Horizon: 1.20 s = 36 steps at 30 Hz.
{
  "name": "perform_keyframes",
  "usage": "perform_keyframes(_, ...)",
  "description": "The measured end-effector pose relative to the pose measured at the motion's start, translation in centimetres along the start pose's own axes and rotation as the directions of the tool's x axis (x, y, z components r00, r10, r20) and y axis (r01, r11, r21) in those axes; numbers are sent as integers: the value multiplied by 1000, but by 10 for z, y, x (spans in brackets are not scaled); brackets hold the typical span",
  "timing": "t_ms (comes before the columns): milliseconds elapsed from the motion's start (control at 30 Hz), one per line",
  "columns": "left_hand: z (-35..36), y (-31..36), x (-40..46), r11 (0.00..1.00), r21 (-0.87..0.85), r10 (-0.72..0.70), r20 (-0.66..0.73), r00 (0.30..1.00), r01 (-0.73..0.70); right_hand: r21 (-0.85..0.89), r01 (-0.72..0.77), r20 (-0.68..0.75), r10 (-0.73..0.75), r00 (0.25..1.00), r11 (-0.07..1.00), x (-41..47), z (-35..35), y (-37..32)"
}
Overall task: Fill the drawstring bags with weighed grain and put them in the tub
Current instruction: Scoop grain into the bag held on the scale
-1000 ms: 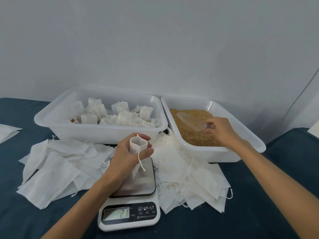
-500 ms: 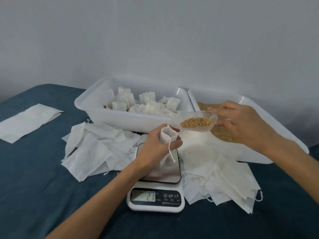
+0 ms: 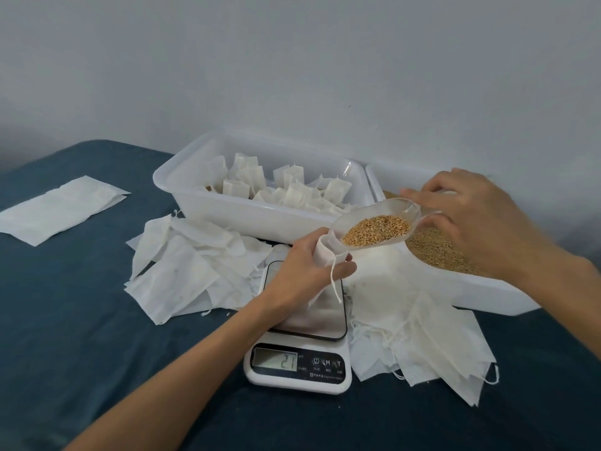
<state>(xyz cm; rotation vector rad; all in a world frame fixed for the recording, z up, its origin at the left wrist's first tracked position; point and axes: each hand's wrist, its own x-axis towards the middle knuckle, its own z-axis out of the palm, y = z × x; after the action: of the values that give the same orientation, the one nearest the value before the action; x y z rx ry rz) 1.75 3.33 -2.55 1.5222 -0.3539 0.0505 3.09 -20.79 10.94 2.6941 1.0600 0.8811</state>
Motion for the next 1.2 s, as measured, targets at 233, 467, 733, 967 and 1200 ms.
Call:
perform_keyframes(233, -1, 0, 1, 1000, 10, 9, 7, 1000, -10, -48, 33, -49, -35, 998, 998, 5, -3, -4)
perform_keyframes(467, 0, 0, 1, 1000, 8, 12, 17, 1000, -12, -44, 24, -49, -26, 998, 999, 6, -2, -6)
perform_keyframes(733, 0, 2, 1, 1000, 5, -15, 12, 1000, 15, -39, 18, -50, -20, 999, 999, 4, 1, -5)
perform_keyframes(967, 0, 5, -1, 1000, -20, -19, 4, 1000, 19, -46, -3, -38, 2, 999, 999, 0, 4, -5)
perform_keyframes(1200, -1, 1, 1, 1000, -10, -24, -3, 1000, 24, -58, -17, -39, 15, 999, 998, 1, 3, -3)
